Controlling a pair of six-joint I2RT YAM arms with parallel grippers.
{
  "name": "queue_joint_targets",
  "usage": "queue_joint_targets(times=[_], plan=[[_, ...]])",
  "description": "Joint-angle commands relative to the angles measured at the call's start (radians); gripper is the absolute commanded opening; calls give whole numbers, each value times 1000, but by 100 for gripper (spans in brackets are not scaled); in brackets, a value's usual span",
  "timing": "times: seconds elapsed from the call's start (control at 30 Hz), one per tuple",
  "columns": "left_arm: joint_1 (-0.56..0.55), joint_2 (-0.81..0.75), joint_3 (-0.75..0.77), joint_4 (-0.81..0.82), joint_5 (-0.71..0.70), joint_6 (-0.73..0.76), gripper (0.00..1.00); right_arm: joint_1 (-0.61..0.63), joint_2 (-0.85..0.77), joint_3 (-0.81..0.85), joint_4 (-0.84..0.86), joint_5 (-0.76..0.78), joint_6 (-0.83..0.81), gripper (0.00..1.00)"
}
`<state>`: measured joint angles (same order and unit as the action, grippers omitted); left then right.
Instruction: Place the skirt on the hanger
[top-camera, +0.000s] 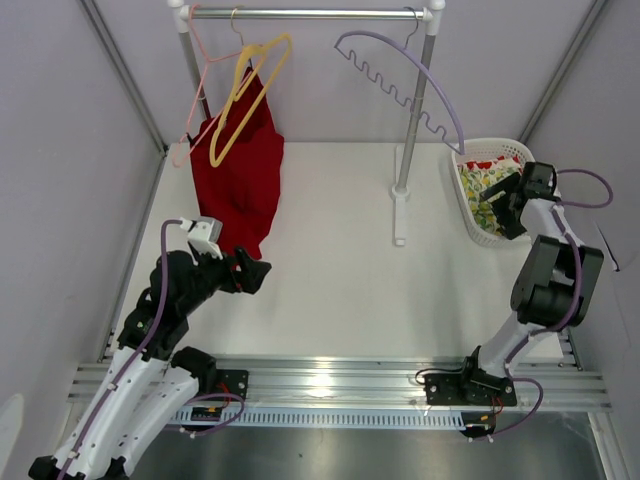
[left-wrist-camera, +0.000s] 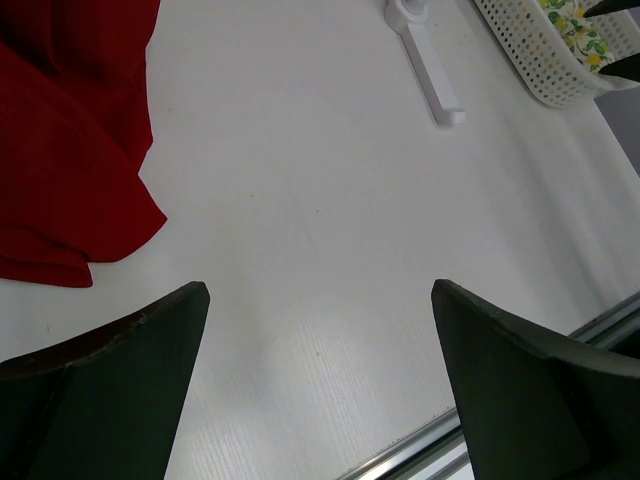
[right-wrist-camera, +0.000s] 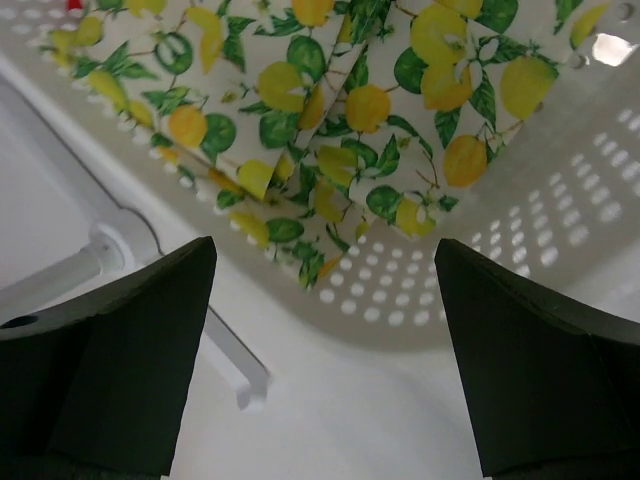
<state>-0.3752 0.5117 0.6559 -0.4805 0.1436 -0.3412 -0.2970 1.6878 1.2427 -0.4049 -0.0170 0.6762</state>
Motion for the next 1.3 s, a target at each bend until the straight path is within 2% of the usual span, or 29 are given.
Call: queue_joint_targets(times=[0.0, 0.13, 0.23, 0.37, 0.4, 0.5, 0.53, 0.57, 0.6, 0.7, 1.0, 1.27], plan=[[-13, -6, -1, 39, 22, -12, 99, -5, 110, 96, 66, -3, 89, 96], [-27, -6, -1, 34, 10, -12, 99, 4, 260, 174, 84, -41, 132, 97], [-39, -10, 1, 28, -7, -13, 99, 7, 302, 190, 95, -72, 172, 96], [-51, -12, 2, 26, -19, -15, 99, 9, 332, 189, 113, -106, 204, 87], [-53, -10, 1, 25, -22, -16, 99, 10, 329, 190, 113, -100, 203, 75], [-56, -7, 1, 23, -24, -16, 99, 9, 306, 193, 113, -89, 188, 51], [-56, -6, 2, 25, -25, -16, 99, 9, 299, 195, 112, -87, 183, 36], [-57, -6, 1, 26, -26, -16, 99, 9, 282, 196, 112, -87, 180, 30], [-57, -2, 1, 28, -26, -16, 99, 7, 276, 205, 113, -90, 171, 18], [-57, -4, 1, 26, -26, -16, 99, 4, 254, 239, 89, -95, 160, 0], [-64, -2, 1, 23, -30, -16, 99, -1, 107, 265, 57, -23, 117, 0], [-68, -2, 2, 26, -24, -16, 99, -1, -89, 287, 37, 9, 95, 0]])
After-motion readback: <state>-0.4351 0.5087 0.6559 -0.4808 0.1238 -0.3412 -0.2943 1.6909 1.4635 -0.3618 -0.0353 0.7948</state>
